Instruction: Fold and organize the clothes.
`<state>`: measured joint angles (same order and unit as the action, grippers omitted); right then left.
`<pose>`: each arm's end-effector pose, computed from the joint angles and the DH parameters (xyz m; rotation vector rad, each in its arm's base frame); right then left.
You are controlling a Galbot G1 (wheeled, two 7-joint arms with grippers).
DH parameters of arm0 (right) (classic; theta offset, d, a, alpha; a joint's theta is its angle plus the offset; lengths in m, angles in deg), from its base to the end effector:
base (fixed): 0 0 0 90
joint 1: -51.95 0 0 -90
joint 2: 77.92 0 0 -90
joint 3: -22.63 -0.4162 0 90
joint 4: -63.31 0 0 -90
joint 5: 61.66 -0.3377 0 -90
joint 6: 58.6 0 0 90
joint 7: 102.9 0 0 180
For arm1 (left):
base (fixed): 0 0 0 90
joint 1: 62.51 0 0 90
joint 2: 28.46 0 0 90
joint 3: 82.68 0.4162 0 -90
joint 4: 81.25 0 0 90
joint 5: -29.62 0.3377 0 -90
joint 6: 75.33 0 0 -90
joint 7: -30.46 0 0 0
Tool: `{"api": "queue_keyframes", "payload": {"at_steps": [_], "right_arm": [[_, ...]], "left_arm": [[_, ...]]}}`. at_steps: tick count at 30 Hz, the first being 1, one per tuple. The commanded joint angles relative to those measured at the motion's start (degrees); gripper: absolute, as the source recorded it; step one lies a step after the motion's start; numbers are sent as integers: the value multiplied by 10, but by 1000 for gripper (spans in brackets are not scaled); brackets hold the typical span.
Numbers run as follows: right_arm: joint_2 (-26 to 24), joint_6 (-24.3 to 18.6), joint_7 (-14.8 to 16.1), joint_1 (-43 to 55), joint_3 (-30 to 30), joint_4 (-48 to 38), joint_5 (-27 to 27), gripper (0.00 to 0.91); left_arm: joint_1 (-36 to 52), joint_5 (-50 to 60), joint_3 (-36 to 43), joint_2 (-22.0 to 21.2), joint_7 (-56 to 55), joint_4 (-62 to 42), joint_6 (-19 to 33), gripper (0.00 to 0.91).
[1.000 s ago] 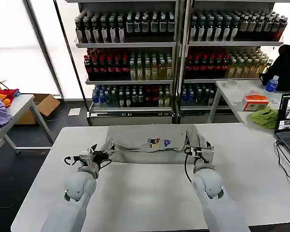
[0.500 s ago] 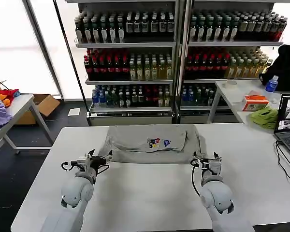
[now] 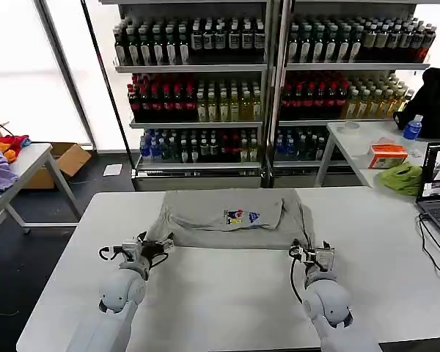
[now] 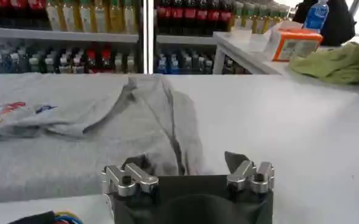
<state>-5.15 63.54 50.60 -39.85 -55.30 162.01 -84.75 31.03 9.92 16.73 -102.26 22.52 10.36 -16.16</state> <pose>0.3147 -0.0415 -0.3795 -0.2377 -2.6145 0.0956 0.3575 0.0605 -0.3846 -0.0572 -2.6429 -0.0307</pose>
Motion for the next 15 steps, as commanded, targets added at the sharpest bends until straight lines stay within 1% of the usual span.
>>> {"api": "queue_keyframes", "payload": {"at_steps": [1, 5, 10, 15], "right_arm": [[0, -1, 0, -4, 2, -14, -2, 0], [5, -21, -5, -14, 1, -28, 4, 0], [4, -30, 0, -27, -1, -27, -1, 0], [5, -30, -1, -33, -2, -11, 0, 0]], "left_arm": [[-1, -2, 3, 3, 0, -10, -12, 10], [-5, 3, 3, 4, 1, -11, -18, 10], [-9, 6, 2, 5, -1, -1, -16, 10], [-21, 6, 3, 8, -1, 16, -10, 0]]}}
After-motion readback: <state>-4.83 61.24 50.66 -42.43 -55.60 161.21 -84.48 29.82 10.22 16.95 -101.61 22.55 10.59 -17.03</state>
